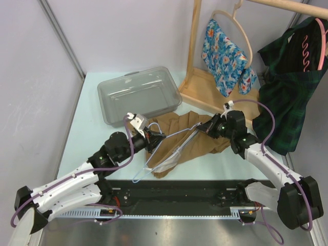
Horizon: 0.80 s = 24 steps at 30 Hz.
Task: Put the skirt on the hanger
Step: Place skirt on hanger
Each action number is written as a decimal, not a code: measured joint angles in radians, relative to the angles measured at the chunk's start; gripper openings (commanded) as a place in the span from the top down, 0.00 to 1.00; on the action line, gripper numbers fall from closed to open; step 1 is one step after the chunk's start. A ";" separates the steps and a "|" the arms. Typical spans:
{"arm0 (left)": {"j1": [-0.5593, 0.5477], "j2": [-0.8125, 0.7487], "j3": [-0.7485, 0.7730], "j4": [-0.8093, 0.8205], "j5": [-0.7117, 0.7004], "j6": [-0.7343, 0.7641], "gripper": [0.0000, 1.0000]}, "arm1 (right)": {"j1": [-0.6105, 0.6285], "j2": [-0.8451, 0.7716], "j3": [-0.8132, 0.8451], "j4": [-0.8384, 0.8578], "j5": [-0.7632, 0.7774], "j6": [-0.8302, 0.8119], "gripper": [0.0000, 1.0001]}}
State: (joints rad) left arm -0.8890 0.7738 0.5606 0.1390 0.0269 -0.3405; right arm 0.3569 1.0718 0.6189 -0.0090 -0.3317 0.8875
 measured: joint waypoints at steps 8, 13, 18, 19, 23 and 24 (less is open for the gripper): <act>0.000 -0.055 -0.026 0.017 0.002 -0.002 1.00 | -0.025 -0.018 0.000 0.008 -0.036 -0.006 1.00; 0.000 -0.052 -0.042 0.061 -0.002 -0.021 1.00 | -0.020 -0.018 0.000 0.054 -0.098 -0.013 1.00; 0.000 -0.037 -0.043 0.104 -0.006 -0.034 1.00 | -0.018 -0.031 0.000 0.059 -0.114 -0.028 1.00; 0.000 -0.035 -0.043 0.111 -0.006 -0.035 1.00 | -0.019 -0.042 0.000 0.050 -0.109 -0.028 1.00; 0.000 -0.035 -0.043 0.124 -0.006 -0.038 1.00 | -0.042 -0.100 0.000 -0.011 -0.074 -0.027 1.00; 0.000 -0.037 -0.043 0.125 -0.007 -0.038 1.00 | -0.055 -0.113 0.000 -0.024 -0.066 -0.026 1.00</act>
State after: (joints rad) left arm -0.8890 0.7364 0.5171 0.2642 0.0200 -0.3786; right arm 0.3019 0.9585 0.6189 -0.0334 -0.3977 0.8616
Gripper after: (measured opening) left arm 0.026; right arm 0.008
